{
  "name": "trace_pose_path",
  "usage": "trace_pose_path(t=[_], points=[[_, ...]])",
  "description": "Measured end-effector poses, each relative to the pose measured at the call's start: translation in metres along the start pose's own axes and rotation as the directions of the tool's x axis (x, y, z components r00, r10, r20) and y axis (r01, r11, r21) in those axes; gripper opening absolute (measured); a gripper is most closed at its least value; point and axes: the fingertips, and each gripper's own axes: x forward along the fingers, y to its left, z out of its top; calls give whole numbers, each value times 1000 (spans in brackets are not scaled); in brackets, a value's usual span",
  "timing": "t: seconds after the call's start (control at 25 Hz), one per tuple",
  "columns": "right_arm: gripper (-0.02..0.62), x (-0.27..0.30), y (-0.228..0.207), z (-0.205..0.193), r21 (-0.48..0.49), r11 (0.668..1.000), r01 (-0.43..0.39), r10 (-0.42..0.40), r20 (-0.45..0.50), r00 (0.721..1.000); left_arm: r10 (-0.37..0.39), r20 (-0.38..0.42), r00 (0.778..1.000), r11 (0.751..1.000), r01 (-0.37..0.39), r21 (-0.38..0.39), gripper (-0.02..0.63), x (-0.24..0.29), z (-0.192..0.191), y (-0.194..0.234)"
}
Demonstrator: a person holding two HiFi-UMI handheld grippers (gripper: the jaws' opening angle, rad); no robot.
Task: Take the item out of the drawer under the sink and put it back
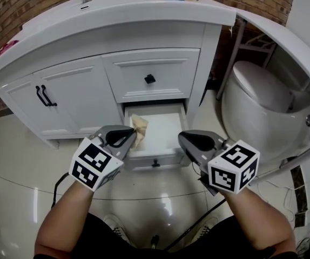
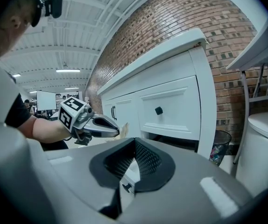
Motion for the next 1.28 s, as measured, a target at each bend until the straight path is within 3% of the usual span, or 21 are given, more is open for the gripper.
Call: trace_pose_path(t=[0.08,0.2,0.4,0.52,0.64,0.8,1.08,1.28], points=[[8,-1,-2,0,1,1000,1,-1,0,1000,8,-47,999,996,-4,86,11,16,-1,11],[8,-4,-8,2,9,1000,12,-12,6,1000,11,-140,990,967,25,255,11,49,-8,21],[8,-1,-18,0,21,1000,22,-22,-1,1000,-82,-303,950,905,198,377,11,114,-37,12],[8,1,-24,-2,32,999,27,-27,-8,1000,-110,-426,898,870,295,396,11,147,-70,11],[8,4,-25,-6,44,999,16,-15,-26,1000,-134,-488,863,862,345,372,12,168,-92,15],[8,7,-22,-10,44,999,-7,9,-48,999,-190,-509,839,845,404,350,12,182,-104,11],[8,10,-24,-14,49,999,-19,22,-59,998,-193,-561,805,793,465,395,19,191,-119,1],[8,10,-22,-13,46,999,-20,23,-58,998,-197,-550,811,801,457,386,31,187,-115,2]])
